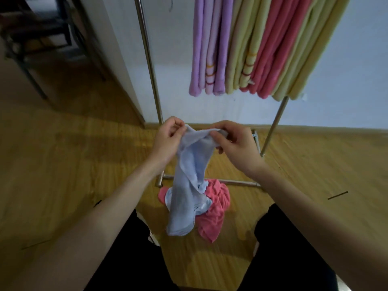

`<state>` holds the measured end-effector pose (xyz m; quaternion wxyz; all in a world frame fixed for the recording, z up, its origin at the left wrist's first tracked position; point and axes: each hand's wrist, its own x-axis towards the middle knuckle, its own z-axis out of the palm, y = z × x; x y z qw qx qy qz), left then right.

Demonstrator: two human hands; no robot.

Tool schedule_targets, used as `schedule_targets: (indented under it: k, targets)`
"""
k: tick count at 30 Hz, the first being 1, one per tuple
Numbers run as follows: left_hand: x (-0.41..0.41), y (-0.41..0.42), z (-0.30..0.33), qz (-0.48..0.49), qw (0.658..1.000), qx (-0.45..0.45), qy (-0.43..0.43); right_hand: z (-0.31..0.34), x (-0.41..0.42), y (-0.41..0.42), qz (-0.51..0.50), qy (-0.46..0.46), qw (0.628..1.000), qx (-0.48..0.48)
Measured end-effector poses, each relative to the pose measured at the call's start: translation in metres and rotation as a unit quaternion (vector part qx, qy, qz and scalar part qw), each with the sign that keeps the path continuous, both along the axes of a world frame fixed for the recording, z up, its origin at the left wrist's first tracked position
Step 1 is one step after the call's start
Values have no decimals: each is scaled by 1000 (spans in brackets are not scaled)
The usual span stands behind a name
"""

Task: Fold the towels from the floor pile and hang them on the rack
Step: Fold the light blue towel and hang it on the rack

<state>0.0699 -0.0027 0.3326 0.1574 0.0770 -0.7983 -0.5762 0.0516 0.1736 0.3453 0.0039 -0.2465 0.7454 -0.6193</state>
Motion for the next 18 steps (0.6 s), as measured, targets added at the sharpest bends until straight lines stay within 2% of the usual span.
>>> schedule_targets:
  k: [4,8,11,14,18]
  targets:
    - [2,6,35,-26,998,-50,33,46,5,-8,4,-19,997,-78]
    - [16,12,56,-47,999,-16,17,78,6,-18,-36,-46,986,-155]
    - [35,12,60,-75,996,-31,25,89,8,-21,-57,-55,982,-171]
    - [50,5,53,-117,988,-93,32,92,14,-22,-47,-74,979,-185]
    - [60,1,42,-205,964,-167,-42,96,22,-22,-40,-76,978,-193]
